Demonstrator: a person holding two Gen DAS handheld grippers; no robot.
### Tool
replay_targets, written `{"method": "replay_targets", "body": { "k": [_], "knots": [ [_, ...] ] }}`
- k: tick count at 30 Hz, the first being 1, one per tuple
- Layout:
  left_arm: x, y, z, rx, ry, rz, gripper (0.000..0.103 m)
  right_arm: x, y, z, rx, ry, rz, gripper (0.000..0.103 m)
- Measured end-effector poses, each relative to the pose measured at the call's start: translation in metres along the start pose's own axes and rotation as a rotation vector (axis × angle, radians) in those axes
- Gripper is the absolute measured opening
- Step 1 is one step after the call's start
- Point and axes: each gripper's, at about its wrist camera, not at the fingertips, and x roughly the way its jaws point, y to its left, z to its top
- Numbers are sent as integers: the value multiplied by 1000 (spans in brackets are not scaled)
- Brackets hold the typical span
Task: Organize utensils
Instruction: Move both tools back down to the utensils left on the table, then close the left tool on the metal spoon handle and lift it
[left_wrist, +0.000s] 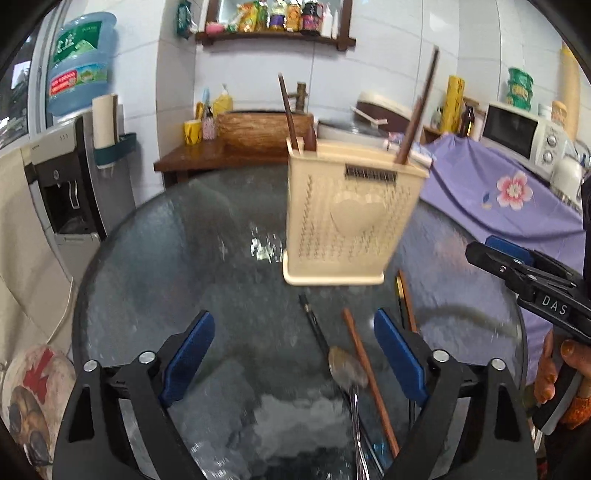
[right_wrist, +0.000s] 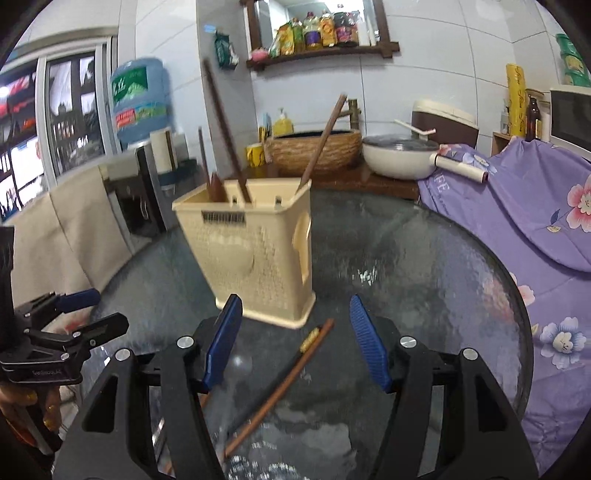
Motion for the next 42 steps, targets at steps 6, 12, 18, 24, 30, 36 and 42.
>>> {"method": "replay_targets", "body": {
  "k": [6,12,18,24,30,36,42],
  "knots": [
    [19,-14,-38,35,116,-33,68,7,4,-39,10,98,-6,61],
    [28,-23,-52,82,151,-28,58,9,6,-59,9,129,-14,61],
    [39,-28,-56,109,187,-25,50,8,2,-64,31,134,-10,61],
    [50,-38,-54,146,207,-13,47,7,-5,-65,48,142,-11,61],
    [59,-46,-46,167,206,-5,38,10,-11,-65,70,156,-18,61],
    [66,-46,-39,154,213,-4,24,13,-15,-65,95,171,-6,61],
    [61,-36,-32,104,191,-19,16,17,-5,-63,68,179,17,61]
  ]
}}
